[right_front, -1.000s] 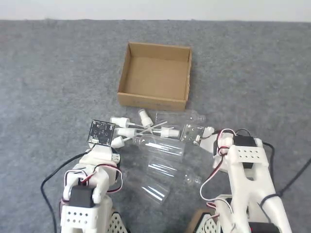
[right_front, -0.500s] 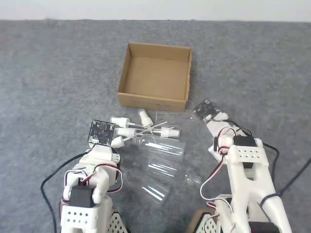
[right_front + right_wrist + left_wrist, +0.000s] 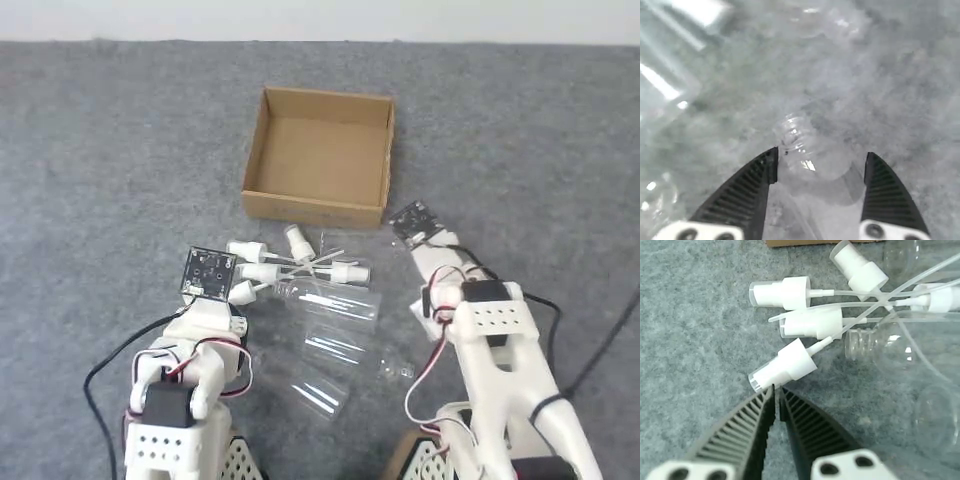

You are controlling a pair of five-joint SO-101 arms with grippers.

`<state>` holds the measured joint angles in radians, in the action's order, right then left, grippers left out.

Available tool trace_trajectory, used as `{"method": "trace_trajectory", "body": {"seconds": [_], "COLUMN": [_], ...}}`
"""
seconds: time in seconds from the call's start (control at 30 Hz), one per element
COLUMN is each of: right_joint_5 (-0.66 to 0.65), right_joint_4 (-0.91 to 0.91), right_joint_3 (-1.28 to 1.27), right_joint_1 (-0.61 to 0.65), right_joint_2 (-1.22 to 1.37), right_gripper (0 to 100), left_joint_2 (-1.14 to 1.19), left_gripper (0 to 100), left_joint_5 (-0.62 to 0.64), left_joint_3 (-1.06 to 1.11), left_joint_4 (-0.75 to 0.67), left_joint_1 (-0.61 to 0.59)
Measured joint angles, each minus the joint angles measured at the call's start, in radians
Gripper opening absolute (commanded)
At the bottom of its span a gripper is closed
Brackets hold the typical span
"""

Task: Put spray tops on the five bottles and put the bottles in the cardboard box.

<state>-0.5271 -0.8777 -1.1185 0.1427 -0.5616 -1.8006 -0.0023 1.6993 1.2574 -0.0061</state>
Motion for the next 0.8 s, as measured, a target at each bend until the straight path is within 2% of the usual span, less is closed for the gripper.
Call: {"method": "trace_trajectory", "body": {"seconds": [0.13, 0.33, 0.8], "right_joint_5": [0.002, 0.000, -0.238], "right_joint_4": [-0.084, -0.164, -0.235], "right_joint_3": [0.071, 0.144, 0.169], "right_joint_1": [0.006, 0.009, 0.034], "right_joint_2": [0.000, 0.000, 0.000], "right_gripper": [35.1, 35.9, 35.8], "left_joint_2": [0.000, 0.000, 0.000], "left_gripper": [1, 1, 1], "left_joint_5": [0.000, 0.000, 0.000], "left_joint_3": [0.000, 0.000, 0.000], "left_joint_4": [0.000, 0.000, 0.000], "left_joint_1": [0.000, 0.000, 0.000]}}
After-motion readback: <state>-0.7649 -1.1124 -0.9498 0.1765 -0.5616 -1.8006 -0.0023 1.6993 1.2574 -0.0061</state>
